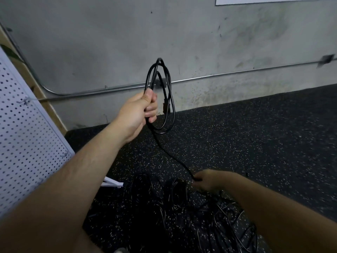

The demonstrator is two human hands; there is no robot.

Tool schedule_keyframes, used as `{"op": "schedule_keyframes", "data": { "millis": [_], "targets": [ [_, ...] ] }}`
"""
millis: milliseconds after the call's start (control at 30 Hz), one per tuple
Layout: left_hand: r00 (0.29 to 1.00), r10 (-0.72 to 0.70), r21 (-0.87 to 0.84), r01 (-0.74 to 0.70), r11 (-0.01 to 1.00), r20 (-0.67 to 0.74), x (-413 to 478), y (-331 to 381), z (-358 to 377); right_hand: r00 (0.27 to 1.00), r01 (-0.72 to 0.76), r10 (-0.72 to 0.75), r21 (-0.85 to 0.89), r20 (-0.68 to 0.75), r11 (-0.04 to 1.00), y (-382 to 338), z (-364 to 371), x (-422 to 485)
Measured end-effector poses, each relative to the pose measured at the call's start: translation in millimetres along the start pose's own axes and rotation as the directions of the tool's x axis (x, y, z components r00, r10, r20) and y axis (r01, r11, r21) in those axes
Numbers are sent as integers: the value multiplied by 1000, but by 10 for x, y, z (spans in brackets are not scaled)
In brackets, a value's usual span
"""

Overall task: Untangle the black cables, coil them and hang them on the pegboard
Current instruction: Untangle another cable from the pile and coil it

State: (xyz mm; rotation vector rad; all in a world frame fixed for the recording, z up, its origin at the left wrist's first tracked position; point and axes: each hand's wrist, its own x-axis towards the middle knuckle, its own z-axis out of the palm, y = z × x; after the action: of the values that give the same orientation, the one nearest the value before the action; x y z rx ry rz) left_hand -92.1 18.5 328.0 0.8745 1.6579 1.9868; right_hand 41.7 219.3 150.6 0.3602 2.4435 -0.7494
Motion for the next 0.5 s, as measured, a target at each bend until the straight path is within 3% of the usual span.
{"op": "schedule_keyframes", "data": {
  "millis": [133, 267, 333, 400, 500],
  "targets": [
    [999, 24, 24, -23, 999, -49, -1, 31, -145, 984, -57, 73, 99, -161, 993, 236, -216, -22],
    [997, 58, 127, -51, 991, -51, 22, -13, -185, 896, 134, 65, 407, -439, 904, 106, -685, -289],
    [998, 48, 168, -39, 985, -49, 43, -69, -167, 848, 312, 120, 669, -516, 675, -13, -893, -448],
    [998, 46, 199, -34, 979, -54, 58, -134, -112, 843, 422, 159, 815, -514, 398, -172, -1098, -594],
    [997, 49, 266, -31, 963, -61, 65, -214, 9, 893, 451, 19, 892, -451, -35, -471, -1350, -849]
  ]
}}
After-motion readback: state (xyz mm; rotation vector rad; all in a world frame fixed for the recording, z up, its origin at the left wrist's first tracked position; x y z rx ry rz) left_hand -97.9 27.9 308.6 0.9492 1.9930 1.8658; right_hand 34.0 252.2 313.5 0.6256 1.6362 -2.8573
